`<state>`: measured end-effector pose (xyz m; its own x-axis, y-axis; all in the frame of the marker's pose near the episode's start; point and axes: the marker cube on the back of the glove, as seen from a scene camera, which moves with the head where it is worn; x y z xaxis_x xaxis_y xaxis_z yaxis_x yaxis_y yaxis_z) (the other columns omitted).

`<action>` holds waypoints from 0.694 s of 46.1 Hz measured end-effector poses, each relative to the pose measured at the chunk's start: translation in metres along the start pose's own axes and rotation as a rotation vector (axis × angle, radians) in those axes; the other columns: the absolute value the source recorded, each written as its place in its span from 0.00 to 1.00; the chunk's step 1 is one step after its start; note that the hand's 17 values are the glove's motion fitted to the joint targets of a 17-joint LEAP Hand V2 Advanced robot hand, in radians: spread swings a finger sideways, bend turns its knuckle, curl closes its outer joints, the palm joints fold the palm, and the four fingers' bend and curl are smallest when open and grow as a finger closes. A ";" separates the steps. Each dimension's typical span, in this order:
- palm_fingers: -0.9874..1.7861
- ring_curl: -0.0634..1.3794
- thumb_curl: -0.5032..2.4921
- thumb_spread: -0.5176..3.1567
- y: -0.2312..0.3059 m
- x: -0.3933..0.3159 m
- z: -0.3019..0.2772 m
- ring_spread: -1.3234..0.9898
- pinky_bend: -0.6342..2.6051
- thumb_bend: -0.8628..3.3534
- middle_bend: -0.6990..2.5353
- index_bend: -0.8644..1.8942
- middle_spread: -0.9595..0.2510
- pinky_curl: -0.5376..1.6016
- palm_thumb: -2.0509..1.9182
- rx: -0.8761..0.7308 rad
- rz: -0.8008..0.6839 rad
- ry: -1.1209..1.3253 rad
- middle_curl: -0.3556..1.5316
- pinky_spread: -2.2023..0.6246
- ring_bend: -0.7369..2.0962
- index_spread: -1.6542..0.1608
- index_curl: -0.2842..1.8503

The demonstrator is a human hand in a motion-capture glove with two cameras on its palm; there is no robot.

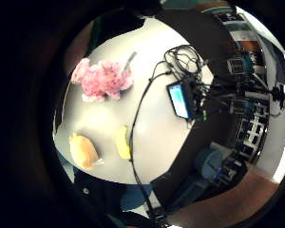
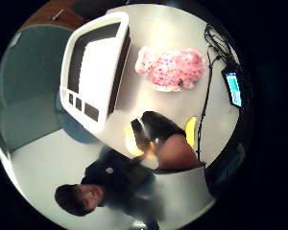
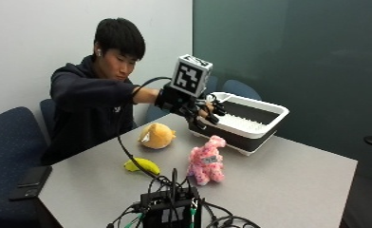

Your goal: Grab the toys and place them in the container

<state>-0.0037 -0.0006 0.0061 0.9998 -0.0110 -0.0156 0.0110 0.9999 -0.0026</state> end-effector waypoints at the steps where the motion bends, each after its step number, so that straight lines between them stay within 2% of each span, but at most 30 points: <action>1: 0.29 0.05 0.18 0.26 0.000 -0.002 0.003 0.57 0.40 0.22 0.23 0.31 0.77 0.31 0.54 -0.001 -0.004 0.007 0.19 0.77 0.31 0.84 0.13; 5: 0.26 0.07 0.18 0.33 -0.012 -0.007 0.024 0.57 0.45 0.22 0.24 0.33 0.77 0.34 0.54 -0.027 -0.013 0.038 0.21 0.77 0.32 0.81 0.14; 8: 0.25 0.08 0.19 0.37 -0.015 -0.022 0.052 0.57 0.47 0.22 0.24 0.33 0.77 0.35 0.54 -0.054 -0.080 0.094 0.21 0.77 0.32 0.80 0.15; 12: 0.24 0.10 0.20 0.40 -0.017 -0.039 0.084 0.57 0.50 0.21 0.24 0.33 0.76 0.37 0.54 -0.086 -0.168 0.157 0.22 0.77 0.32 0.78 0.15; 19: 0.24 0.12 0.22 0.42 -0.034 -0.042 0.118 0.58 0.54 0.21 0.24 0.33 0.76 0.39 0.53 -0.109 -0.224 0.191 0.23 0.78 0.33 0.77 0.16; 26: 0.28 0.14 0.23 0.43 -0.047 -0.046 0.152 0.59 0.60 0.20 0.24 0.34 0.75 0.41 0.54 -0.050 -0.266 0.263 0.23 0.78 0.35 0.76 0.17; 27: 0.33 0.16 0.23 0.43 -0.048 -0.047 0.154 0.59 0.61 0.20 0.25 0.35 0.75 0.41 0.54 -0.033 -0.277 0.259 0.24 0.78 0.37 0.75 0.17; 29: 0.34 0.16 0.24 0.43 -0.050 -0.047 0.158 0.59 0.61 0.20 0.26 0.35 0.74 0.41 0.55 0.003 -0.295 0.240 0.24 0.78 0.39 0.75 0.17; 32: 0.43 0.18 0.24 0.44 -0.052 -0.048 0.165 0.58 0.60 0.21 0.30 0.36 0.73 0.40 0.56 0.048 -0.309 0.191 0.26 0.77 0.42 0.74 0.18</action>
<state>-0.0501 -0.0512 0.1721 0.9283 -0.3082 -0.2079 0.3171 0.9483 0.0101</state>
